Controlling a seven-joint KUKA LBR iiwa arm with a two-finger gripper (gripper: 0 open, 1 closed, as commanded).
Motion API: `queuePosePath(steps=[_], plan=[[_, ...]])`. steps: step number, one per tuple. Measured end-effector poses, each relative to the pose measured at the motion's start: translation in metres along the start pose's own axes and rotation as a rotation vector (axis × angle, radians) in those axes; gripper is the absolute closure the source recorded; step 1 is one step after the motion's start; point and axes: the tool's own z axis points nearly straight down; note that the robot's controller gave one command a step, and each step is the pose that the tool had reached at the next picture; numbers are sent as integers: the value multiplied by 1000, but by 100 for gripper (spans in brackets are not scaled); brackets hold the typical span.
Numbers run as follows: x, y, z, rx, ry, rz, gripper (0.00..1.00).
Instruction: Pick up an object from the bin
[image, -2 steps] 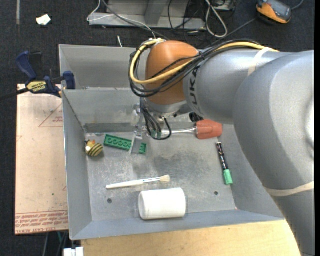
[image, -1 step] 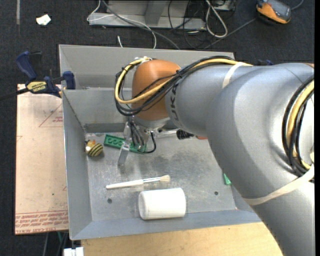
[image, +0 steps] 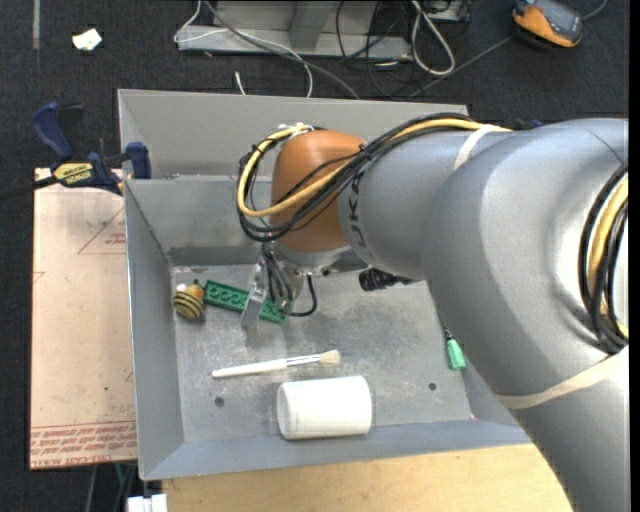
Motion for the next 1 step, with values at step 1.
queuePosePath(steps=[1], plan=[[0,0,0,0,0,1,100]])
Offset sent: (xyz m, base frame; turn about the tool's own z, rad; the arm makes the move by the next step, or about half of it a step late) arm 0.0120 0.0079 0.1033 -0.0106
